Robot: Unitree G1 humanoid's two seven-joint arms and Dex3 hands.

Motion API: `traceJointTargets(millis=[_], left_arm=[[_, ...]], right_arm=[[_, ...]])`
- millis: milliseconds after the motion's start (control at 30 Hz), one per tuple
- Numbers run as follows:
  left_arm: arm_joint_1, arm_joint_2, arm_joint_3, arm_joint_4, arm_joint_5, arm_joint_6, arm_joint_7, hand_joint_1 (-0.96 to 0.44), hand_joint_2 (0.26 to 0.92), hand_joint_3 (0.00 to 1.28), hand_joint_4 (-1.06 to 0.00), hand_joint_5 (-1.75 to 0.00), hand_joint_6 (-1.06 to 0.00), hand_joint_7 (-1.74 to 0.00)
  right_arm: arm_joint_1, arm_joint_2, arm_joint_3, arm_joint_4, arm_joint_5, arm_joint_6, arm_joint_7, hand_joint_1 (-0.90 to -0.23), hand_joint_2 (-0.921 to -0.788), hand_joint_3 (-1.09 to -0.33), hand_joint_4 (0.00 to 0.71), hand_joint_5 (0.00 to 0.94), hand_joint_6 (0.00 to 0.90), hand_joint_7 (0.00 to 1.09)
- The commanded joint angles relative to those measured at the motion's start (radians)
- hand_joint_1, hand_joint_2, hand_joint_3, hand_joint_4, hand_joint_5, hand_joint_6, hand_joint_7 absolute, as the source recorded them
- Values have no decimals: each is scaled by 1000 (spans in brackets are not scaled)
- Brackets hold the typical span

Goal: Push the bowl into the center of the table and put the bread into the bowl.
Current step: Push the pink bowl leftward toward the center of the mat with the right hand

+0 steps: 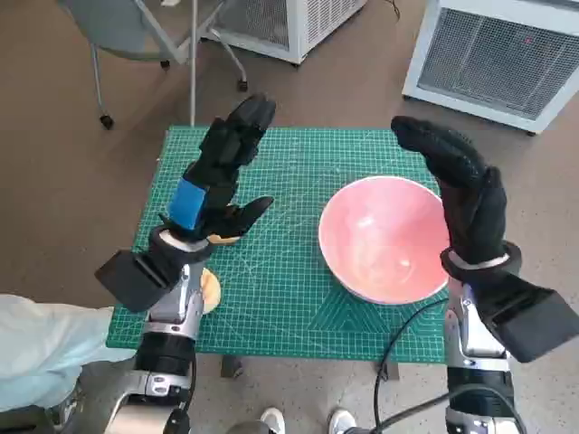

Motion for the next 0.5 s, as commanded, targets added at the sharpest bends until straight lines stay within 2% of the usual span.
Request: traceJointTargets(millis=[33, 500], left_arm=[[-16, 1, 1, -5, -11, 7, -3, -621, 921, 343, -172, -1, -79, -340], [-12, 2, 2, -6, -10, 7, -2, -618, 921, 343, -175, -2, -76, -346]], right_arm=[[29, -3, -1, 0, -7, 6, -8, -647, -921, -728, 54, 2, -1, 369], [32, -8, -6, 1, -7, 5, -11, -646, -921, -728, 56, 2, -1, 370]])
